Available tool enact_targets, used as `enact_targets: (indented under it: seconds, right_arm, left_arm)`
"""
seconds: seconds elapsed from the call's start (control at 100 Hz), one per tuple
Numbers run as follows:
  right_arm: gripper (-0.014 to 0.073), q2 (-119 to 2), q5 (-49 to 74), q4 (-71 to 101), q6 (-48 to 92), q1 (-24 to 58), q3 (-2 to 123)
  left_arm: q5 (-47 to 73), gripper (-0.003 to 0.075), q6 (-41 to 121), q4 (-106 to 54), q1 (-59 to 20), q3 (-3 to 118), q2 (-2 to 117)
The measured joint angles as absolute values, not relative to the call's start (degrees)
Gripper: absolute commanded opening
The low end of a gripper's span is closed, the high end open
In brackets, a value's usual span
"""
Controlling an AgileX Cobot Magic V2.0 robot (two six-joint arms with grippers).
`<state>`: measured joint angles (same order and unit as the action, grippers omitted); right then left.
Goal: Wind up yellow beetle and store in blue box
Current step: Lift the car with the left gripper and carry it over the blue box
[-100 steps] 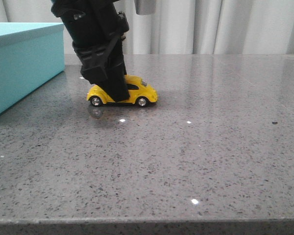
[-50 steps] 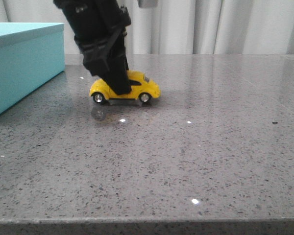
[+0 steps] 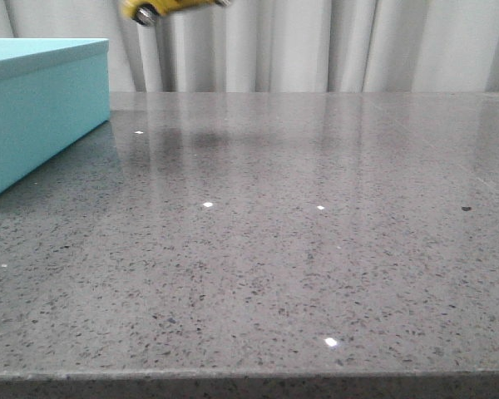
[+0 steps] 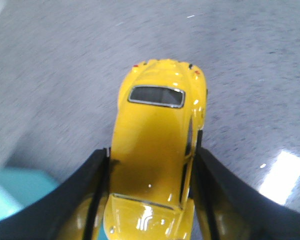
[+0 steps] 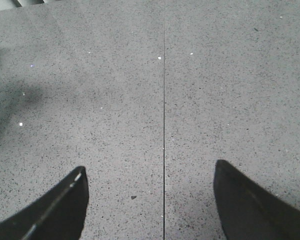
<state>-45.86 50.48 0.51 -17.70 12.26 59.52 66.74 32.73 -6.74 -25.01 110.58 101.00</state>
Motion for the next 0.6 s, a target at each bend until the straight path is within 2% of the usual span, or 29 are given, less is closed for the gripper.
enact_targets:
  seconds: [0.25, 0.42, 0.6]
  right_arm:
    - [0.0528, -45.86, 50.48, 0.51, -17.70, 12.26, 59.52]
    - [0.0528, -45.86, 50.48, 0.51, -17.70, 12.26, 59.52]
    - [0.0528, -45.86, 50.48, 0.51, -17.70, 12.26, 59.52]
  left_arm:
    - [72.18, 0.0115, 25.69, -6.74, -12.26, 111.32, 94.81]
    - [72.32, 0.0115, 15.23, -6.51, -3.67, 110.42, 93.76]
    - [72.32, 0.0115, 12.30, -6.19, -0.21, 105.49, 93.68]
